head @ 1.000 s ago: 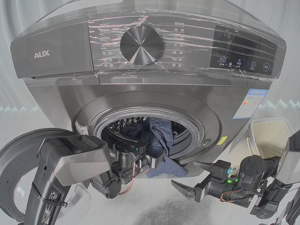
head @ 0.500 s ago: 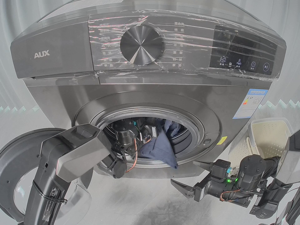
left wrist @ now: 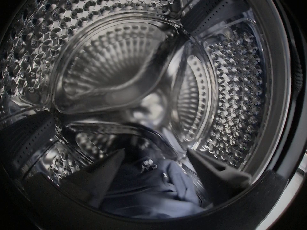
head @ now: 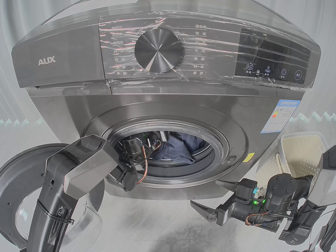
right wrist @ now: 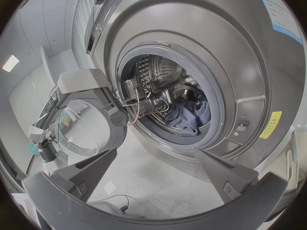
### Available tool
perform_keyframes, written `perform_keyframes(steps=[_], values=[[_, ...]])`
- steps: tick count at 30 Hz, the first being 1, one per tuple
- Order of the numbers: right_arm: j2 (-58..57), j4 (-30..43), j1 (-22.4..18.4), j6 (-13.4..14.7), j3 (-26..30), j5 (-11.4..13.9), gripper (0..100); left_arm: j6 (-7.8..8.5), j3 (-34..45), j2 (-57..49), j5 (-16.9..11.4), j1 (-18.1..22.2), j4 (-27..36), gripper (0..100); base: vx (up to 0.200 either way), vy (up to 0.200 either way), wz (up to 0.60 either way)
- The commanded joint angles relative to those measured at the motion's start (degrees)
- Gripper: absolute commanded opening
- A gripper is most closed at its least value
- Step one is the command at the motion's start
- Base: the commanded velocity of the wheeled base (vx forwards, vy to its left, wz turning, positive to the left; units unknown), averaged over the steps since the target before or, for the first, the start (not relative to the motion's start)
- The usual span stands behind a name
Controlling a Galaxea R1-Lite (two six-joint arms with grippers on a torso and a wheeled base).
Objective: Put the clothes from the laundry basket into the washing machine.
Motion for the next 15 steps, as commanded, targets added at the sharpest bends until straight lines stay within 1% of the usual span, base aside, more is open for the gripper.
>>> perform_keyframes(steps=[1, 2, 4, 8, 12, 15], values=[[0.22, 0.06, -0.02, 0.02, -0.01, -0.02, 100, -0.19, 6.43, -2.44, -1.08, -2.31, -0.12, 100, 0.000, 0.000, 0.00], [0.22, 0.06, -0.02, 0.02, -0.01, -0.02, 100, -0.19, 6.43, -2.44, -1.08, -2.31, -0.12, 100, 0.000, 0.000, 0.00], [0.22, -0.03, -0.02, 0.02, -0.01, -0.02, 100, -0.19, 10.65, -3.06, -2.84, -4.69, -0.65, 100, 0.000, 0.000, 0.00], [0.40, -0.03, 0.06, 0.02, -0.01, -0.02, 100, -0.01, 11.71, -2.62, -3.37, -6.62, -1.53, 100, 0.000, 0.000, 0.00], [0.40, -0.03, 0.06, 0.02, -0.01, -0.02, 100, 0.34, 12.06, -1.56, -3.46, -7.06, -1.44, 100, 0.000, 0.000, 0.00], [0.40, -0.03, 0.06, 0.02, -0.01, -0.02, 100, 0.78, 12.50, 0.02, -4.77, -7.15, -1.53, 100, 0.000, 0.000, 0.00]])
